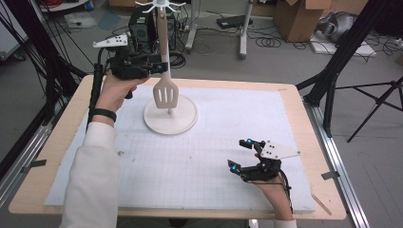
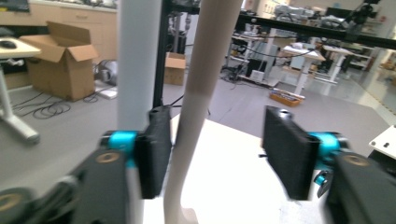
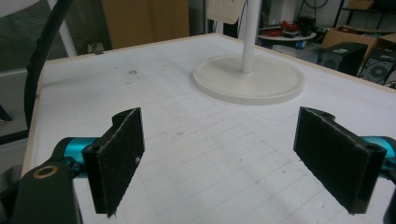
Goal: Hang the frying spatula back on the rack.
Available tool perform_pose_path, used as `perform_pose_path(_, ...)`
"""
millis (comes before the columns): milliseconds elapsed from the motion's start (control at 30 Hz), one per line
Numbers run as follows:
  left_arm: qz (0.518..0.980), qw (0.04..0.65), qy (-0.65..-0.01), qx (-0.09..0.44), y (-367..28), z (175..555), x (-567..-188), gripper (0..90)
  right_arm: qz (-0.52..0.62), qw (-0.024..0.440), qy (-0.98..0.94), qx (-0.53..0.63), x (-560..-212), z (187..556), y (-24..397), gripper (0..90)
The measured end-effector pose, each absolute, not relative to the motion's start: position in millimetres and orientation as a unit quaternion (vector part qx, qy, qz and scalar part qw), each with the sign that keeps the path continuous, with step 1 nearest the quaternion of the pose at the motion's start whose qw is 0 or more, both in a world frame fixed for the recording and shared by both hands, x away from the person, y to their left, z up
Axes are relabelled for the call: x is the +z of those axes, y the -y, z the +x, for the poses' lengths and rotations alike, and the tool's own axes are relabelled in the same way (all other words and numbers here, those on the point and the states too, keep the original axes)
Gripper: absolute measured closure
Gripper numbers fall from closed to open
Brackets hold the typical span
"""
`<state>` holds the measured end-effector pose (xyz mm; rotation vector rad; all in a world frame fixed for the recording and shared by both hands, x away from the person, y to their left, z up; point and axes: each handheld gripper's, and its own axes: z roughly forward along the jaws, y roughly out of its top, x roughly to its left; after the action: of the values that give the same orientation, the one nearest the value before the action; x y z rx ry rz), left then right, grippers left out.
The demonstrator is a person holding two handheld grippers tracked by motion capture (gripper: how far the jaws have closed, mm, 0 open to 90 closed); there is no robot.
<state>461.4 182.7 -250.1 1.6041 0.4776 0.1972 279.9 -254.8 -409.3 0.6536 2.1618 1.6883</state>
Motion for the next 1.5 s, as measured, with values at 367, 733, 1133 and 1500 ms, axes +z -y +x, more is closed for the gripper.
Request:
perform_pose_path(367, 0.706, 0.67, -0.184, 0.137, -212, 403, -261, 23.3, 0.232, 0.168, -0.751, 0.595, -409, 282, 258, 15.4)
perform_pose_path(733, 0.727, 0.655, -0.145, 0.146, -231, 334, -307, 21.4, 0.24, 0.167, -0.748, 0.595, -408, 289, 260, 15.5)
perform_pose_path(1133, 0.732, 0.655, -0.132, 0.132, -236, 293, -360, 20.2, 0.246, 0.169, -0.758, 0.58, -410, 290, 261, 15.4)
perform_pose_path(1500, 0.747, 0.638, -0.141, 0.122, -235, 283, -409, 19.5, 0.252, 0.165, -0.763, 0.572, -414, 291, 265, 15.4)
